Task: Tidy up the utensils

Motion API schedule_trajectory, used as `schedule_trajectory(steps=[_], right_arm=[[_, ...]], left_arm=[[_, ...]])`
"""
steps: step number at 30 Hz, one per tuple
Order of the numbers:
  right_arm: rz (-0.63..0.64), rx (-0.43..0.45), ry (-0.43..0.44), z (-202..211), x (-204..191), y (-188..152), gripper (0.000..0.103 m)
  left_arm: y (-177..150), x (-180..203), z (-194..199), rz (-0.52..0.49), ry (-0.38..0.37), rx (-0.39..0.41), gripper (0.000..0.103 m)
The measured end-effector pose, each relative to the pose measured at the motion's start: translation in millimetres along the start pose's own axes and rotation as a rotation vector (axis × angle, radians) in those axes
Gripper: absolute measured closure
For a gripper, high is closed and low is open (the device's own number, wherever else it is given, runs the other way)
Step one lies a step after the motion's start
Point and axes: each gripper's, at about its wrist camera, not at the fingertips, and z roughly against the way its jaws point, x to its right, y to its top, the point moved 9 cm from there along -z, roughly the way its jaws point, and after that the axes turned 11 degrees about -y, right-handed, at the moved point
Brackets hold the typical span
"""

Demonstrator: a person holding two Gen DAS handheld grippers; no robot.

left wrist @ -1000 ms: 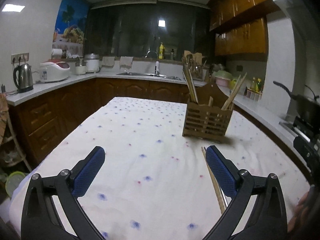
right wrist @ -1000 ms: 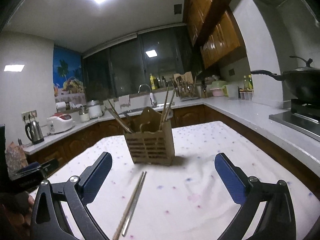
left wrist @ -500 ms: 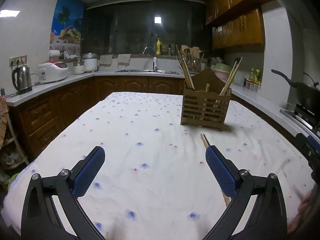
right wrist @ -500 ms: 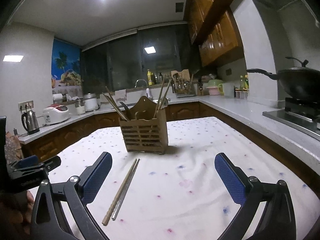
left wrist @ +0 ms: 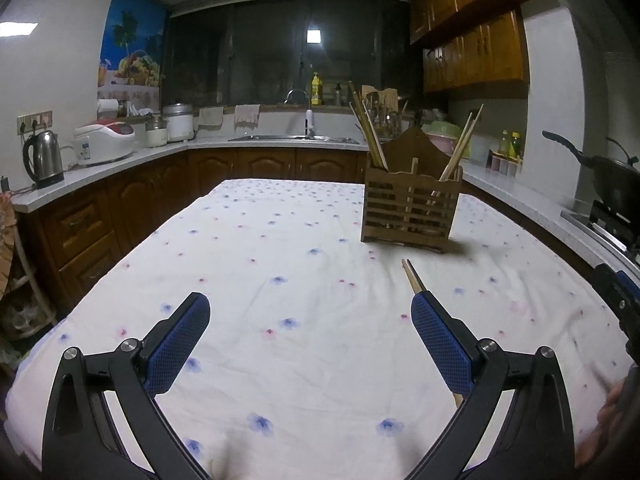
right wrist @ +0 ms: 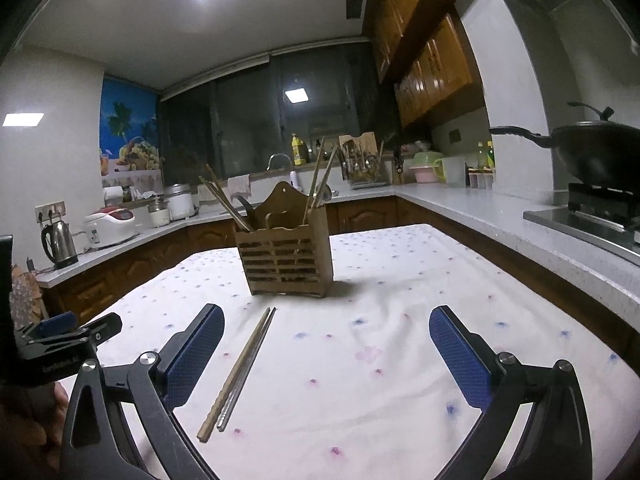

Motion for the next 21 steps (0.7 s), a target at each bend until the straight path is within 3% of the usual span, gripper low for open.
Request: schedule_trajectory(steps=[21], right_arm=[[0.006,0.03,0.014,6.6,-0.2,0.8,0.0]], left_arm=[[-3.5,6.6,3.4,-0.025,0.01,0.0,0.0]])
